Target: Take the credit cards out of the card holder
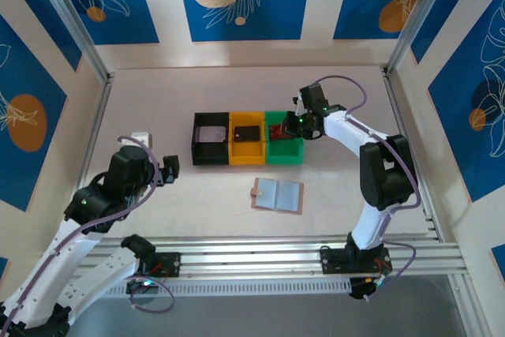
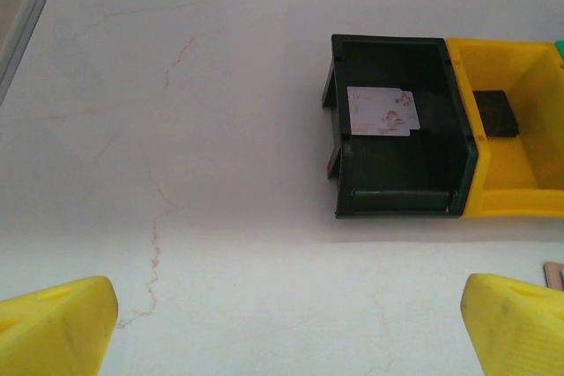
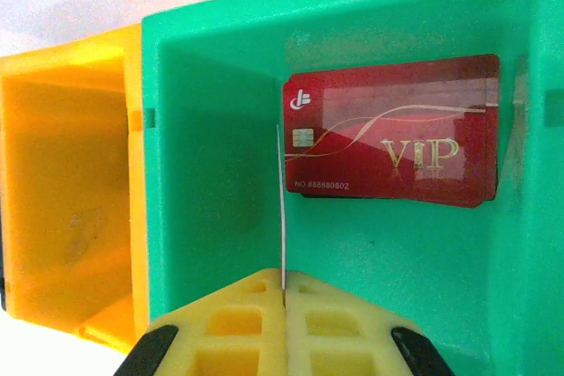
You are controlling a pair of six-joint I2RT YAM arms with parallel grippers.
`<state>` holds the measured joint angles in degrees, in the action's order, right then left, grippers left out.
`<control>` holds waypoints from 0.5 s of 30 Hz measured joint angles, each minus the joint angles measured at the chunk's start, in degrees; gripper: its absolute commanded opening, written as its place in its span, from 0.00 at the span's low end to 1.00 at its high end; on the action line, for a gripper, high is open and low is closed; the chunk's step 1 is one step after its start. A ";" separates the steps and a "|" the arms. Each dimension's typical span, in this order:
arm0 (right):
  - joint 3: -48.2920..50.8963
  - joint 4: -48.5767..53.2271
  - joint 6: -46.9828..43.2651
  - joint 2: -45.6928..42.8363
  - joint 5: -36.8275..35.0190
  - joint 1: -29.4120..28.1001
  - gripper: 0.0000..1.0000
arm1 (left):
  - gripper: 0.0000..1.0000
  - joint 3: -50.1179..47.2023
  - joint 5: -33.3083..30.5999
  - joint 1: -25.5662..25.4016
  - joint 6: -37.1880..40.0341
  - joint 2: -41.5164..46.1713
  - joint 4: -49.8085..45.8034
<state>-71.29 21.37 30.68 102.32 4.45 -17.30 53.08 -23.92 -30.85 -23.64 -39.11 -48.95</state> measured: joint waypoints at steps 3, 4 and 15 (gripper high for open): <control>-0.17 -0.31 0.48 0.68 0.00 0.09 0.00 | 1.00 0.00 -0.17 -0.02 0.13 -0.09 0.00; -0.48 -0.39 0.52 1.03 0.00 0.15 0.00 | 1.00 0.00 -0.17 0.00 0.15 -0.07 0.00; -3.56 -0.92 0.94 4.81 -0.02 0.15 0.00 | 1.00 0.00 -0.17 0.00 0.15 -0.74 -0.02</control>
<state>-74.85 20.45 31.62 107.13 4.43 -17.15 53.08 -24.10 -30.85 -23.49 -39.86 -48.97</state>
